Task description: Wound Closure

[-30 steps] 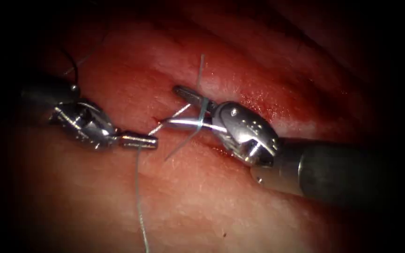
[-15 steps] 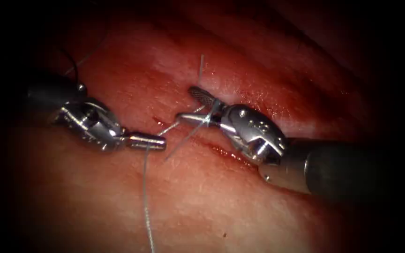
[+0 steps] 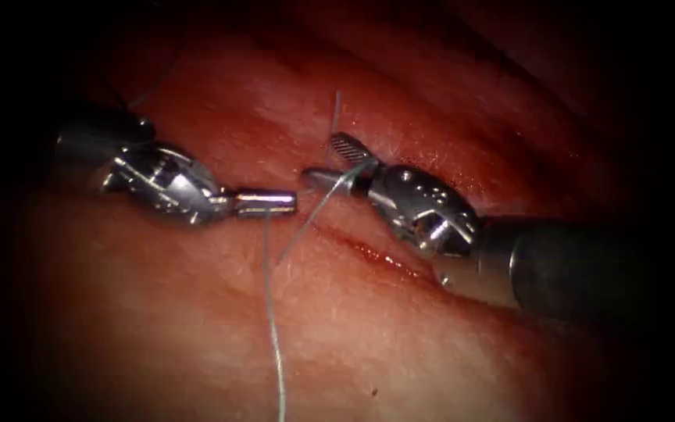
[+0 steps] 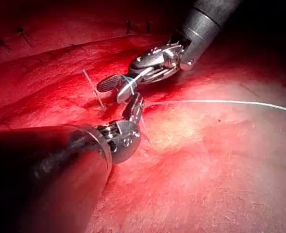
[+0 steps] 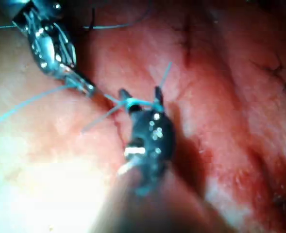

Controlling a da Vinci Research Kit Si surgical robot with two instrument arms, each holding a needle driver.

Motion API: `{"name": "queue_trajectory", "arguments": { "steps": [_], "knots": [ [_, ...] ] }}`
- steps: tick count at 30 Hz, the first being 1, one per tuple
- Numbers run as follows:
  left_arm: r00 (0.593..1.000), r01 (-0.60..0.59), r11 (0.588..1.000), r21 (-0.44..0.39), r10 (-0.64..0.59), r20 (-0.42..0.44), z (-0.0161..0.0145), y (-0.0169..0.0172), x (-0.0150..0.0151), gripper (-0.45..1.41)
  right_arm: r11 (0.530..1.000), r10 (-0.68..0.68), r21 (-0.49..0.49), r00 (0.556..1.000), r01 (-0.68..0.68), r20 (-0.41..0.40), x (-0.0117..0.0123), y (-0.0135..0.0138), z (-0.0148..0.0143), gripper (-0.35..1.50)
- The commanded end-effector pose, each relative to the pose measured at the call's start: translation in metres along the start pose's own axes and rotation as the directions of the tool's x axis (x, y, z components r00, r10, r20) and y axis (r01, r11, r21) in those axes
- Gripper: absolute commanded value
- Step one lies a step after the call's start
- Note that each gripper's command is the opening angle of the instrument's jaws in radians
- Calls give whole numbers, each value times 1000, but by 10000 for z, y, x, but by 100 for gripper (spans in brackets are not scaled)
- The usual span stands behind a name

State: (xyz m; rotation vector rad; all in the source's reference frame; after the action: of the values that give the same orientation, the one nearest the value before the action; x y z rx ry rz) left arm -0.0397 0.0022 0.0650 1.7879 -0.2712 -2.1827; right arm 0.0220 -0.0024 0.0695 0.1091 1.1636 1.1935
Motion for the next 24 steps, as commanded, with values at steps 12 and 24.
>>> {"name": "queue_trajectory", "arguments": {
  "steps": [12,24],
  "knots": [
    [1000,8,1000,6,-8,6,10,-8,-9,-45,994,56,-89,998,-57,-14,-11,7,25,73],
    [999,49,999,1,-49,18,-8,-20,-20,-45,984,15,-179,998,-5,57,-9,-22,33,-35]
  ]
}}
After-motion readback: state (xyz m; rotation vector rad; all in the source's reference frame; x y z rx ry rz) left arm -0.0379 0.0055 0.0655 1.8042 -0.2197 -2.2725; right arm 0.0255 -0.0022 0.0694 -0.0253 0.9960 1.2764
